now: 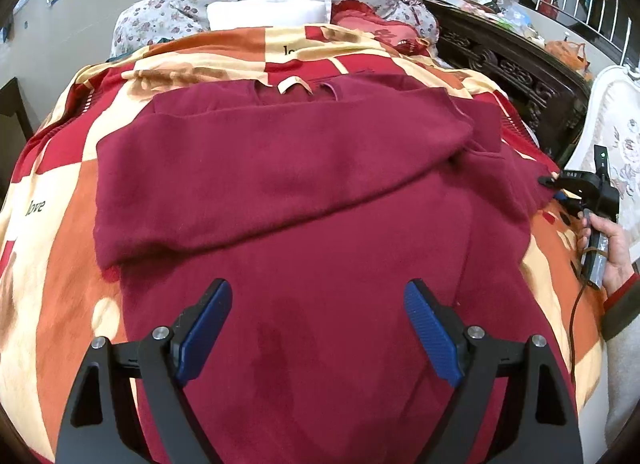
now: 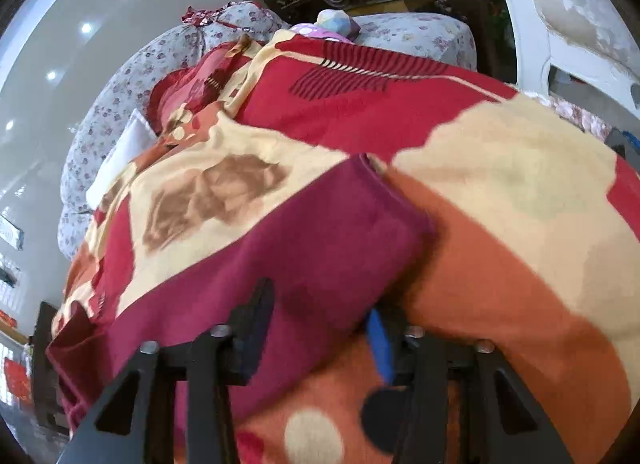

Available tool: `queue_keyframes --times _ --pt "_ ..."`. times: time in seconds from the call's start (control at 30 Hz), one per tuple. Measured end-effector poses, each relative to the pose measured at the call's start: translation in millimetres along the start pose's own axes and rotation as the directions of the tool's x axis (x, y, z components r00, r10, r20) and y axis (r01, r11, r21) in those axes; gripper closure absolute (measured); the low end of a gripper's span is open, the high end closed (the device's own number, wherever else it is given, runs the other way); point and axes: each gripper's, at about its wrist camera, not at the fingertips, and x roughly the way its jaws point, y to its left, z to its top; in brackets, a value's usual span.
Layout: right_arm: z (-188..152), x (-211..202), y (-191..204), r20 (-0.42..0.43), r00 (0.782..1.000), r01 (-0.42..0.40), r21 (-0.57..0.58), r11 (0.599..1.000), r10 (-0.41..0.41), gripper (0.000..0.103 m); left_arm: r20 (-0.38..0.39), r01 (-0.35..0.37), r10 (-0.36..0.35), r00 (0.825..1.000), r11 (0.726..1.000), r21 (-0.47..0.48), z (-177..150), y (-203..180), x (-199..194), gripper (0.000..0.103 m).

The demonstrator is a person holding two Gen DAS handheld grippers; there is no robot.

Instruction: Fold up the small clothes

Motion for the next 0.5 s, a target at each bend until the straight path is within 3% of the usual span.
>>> queue_keyframes --times 0.03,0.13,0.3,0.43,0.5 --pt "2 2 2 0.003 1.0 0.008 -0.005 1.0 -0.008 0.092 -0.003 -0.001 0.001 1.0 1.0 -0.001 1 1 3 0.016" --pt "6 -3 -1 0.025 0.999 -0.027 0.006 1.0 0.026 0.095 -0.009 -0.003 0.003 1.0 1.0 0.003 9 4 8 0.016" --pt "14 -53 37 0.106 0.976 -0.182 -0.073 0.981 0.189 0.096 0.041 -0.018 0.019 0.999 1.0 -0.013 30 18 1 0.016" --pt "10 -105 114 0.126 0.929 -0.306 -0.266 0.914 0.348 0.096 0.08 -0.018 0.023 0.997 0.998 -0.064 43 39 -9 0.016" --pt "-7 -124 169 0.083 0.903 -0.361 -0.382 0.851 0.421 0.096 0.094 -0.011 0.021 0.995 0.994 -0.105 49 55 -12 0.016"
